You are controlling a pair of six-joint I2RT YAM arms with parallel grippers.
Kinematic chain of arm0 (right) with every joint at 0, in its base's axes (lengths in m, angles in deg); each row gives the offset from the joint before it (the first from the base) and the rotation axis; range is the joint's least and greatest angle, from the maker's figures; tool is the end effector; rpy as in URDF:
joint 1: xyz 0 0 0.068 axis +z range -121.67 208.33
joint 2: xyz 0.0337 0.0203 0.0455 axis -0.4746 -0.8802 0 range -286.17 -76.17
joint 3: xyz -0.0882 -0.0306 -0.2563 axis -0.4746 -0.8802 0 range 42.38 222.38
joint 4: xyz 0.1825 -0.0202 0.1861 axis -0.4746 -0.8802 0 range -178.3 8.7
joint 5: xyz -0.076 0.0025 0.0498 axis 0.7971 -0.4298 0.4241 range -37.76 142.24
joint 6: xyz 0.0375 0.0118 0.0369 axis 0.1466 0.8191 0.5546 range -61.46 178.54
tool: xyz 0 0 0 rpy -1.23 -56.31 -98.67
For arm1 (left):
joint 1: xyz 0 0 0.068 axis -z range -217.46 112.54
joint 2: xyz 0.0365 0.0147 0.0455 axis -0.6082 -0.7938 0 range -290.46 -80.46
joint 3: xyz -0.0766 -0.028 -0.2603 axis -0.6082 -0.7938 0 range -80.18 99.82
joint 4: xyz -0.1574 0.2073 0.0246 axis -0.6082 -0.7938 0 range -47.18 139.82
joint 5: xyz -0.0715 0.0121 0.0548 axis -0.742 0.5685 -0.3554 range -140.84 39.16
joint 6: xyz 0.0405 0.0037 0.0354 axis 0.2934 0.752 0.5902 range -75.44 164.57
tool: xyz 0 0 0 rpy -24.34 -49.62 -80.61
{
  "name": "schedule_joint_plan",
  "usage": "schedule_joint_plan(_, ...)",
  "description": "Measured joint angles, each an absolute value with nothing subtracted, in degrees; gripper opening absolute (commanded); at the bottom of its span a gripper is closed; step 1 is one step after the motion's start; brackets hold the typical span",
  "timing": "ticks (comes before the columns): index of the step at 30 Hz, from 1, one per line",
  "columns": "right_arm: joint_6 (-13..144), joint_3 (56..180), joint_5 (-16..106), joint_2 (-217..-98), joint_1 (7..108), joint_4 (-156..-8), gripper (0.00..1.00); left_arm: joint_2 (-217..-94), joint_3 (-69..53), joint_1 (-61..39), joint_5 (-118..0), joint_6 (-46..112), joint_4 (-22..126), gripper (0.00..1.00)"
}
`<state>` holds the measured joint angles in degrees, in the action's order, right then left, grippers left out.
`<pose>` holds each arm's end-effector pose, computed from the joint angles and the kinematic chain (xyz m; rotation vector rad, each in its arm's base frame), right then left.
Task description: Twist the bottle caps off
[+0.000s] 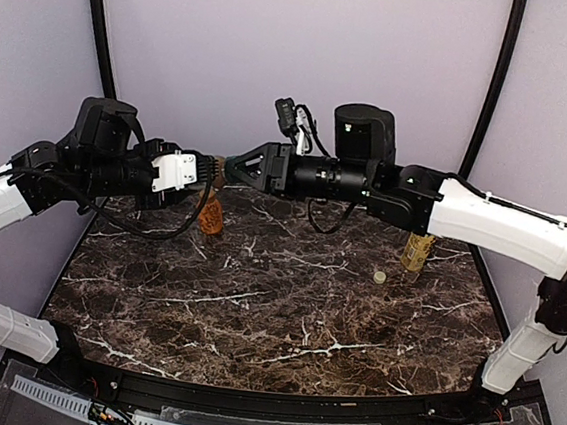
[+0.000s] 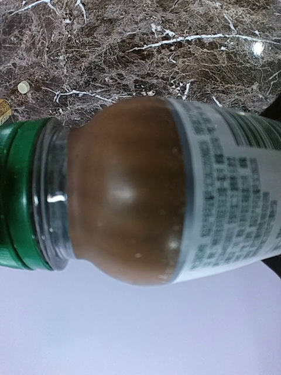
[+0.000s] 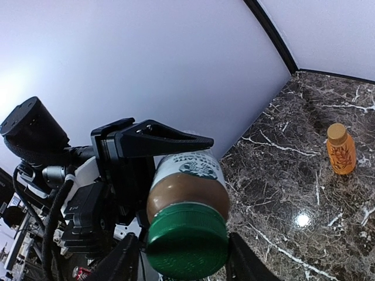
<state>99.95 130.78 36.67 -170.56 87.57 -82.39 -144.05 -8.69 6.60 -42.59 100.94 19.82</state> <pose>0.1951 0.3466 0.3975 -0.5298 1.8724 1.4824 0.1747 -0.1620 0.4019 1.4458 1.3277 0.2823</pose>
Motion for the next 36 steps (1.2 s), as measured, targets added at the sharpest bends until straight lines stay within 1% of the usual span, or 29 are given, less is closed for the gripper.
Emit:
schedule_joint_plan(3, 99.88, 130.78, 36.71, -170.86, 87.47, -82.1, 0.29, -143.88, -8.69, 6.68, -42.44, 100.97, 19.95, 0.3)
schedule_joint_plan(8, 99.12, 130.78, 36.36, -171.17, 87.4, -81.6, 0.01, -143.83, -8.78, 6.7, -42.15, 101.01, 19.89, 0.3)
schedule_joint_plan(9, 98.64, 130.78, 36.16, -171.17, 87.31, -81.58, 0.0, -143.77, -8.78, 6.7, -42.2, 101.01, 19.89, 0.3)
schedule_joint_plan(12, 94.46, 130.78, 34.92, -171.17, 87.2, -81.6, 0.0, -143.55, -8.78, 6.75, -42.57, 101.01, 19.51, 0.3)
schedule_joint_plan(17, 75.45, 130.06, 34.81, -170.06, 89.13, -84.86, 0.0, -143.18, -7.64, 6.68, -46.85, 100.9, 13.88, 0.3)
schedule_joint_plan(21, 55.89, 125.6, 38.57, -166.6, 92.97, -85.73, 0.0, -143.07, -6.27, 6.86, -53.17, 100.75, 7.17, 0.3)
schedule_joint_plan(25, 40.13, 125.05, 42.15, -165.95, 95.55, -87.5, 0.0, -143.2, -5.61, 6.88, -57.1, 100.27, 3.19, 0.3)
schedule_joint_plan(32, 21.07, 125.16, 48.12, -165.95, 98.39, -89.12, 0.0, -143.42, -5.22, 6.68, -58.85, 100.27, 0.06, 0.29)
schedule_joint_plan(33, 19.49, 125.16, 48.62, -165.95, 98.5, -89.12, 0.03, -143.42, -5.22, 6.68, -58.9, 100.27, -0.03, 0.3)
schedule_joint_plan(34, 17.88, 125.16, 49.04, -165.95, 98.61, -89.12, 0.09, -143.42, -5.22, 6.68, -58.92, 100.27, -0.05, 0.29)
schedule_joint_plan(35, 16.61, 125.16, 49.32, -165.95, 98.72, -89.12, 0.16, -143.44, -5.22, 6.66, -58.94, 100.27, -0.05, 0.3)
schedule_joint_plan(36, 15.58, 125.16, 49.56, -165.95, 98.81, -89.14, 0.27, -143.44, -5.22, 6.62, -58.96, 100.27, -0.05, 0.29)
